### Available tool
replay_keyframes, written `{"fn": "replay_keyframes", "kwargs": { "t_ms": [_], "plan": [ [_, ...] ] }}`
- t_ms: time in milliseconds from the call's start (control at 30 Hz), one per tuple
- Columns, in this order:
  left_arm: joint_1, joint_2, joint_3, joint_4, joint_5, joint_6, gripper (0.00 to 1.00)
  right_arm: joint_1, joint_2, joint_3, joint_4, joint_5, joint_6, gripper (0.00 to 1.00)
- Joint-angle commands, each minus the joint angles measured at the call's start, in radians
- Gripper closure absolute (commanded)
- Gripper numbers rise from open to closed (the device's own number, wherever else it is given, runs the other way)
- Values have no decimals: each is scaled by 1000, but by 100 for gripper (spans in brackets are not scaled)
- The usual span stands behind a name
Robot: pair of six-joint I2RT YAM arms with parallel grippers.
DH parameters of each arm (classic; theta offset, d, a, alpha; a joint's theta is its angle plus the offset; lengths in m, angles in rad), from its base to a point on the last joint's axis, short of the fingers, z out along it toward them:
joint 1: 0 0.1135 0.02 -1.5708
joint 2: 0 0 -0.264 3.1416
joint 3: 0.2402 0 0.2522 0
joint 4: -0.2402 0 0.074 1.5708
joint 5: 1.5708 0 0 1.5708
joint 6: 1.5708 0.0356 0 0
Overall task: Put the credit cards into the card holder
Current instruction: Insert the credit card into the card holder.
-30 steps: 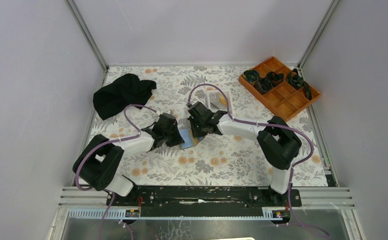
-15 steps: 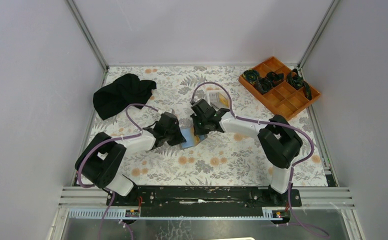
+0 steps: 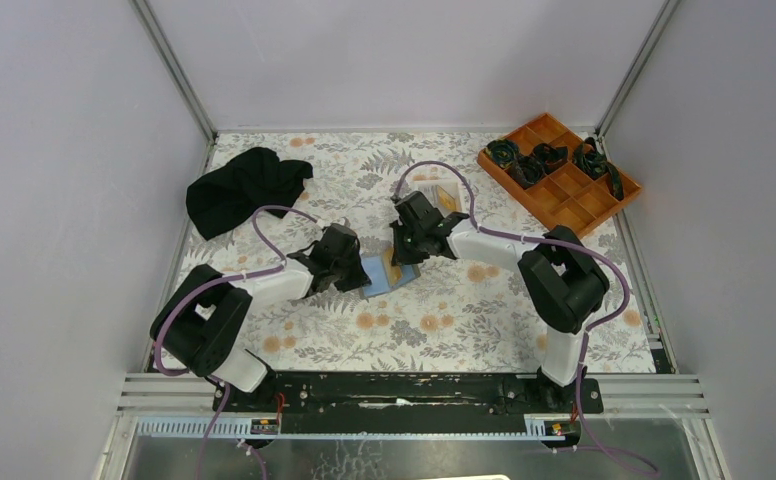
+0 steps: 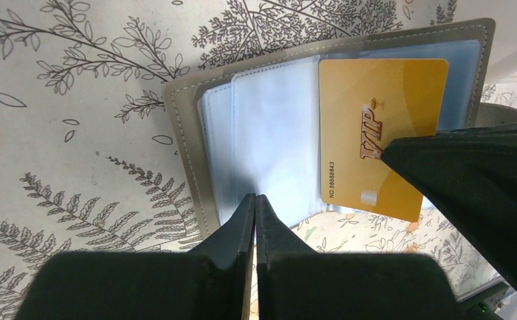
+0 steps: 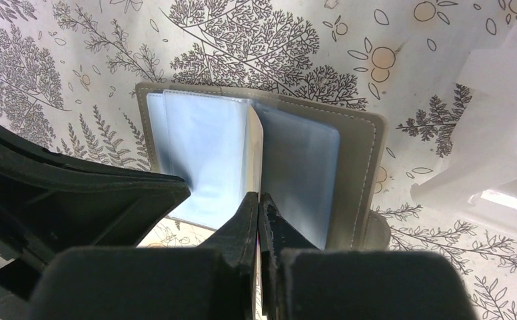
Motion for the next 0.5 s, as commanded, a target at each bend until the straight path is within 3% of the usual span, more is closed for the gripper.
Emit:
{"fn": "replay_keyframes", "kwargs": {
  "t_ms": [0,467],
  "plan": [
    [-2,20,3,-173,-79,33,97,-30,13,-46,23,-21,14,100],
    [-1,17,17,-249,-112,34,97,-41,19,-114,88,-94,67,100]
  ]
}}
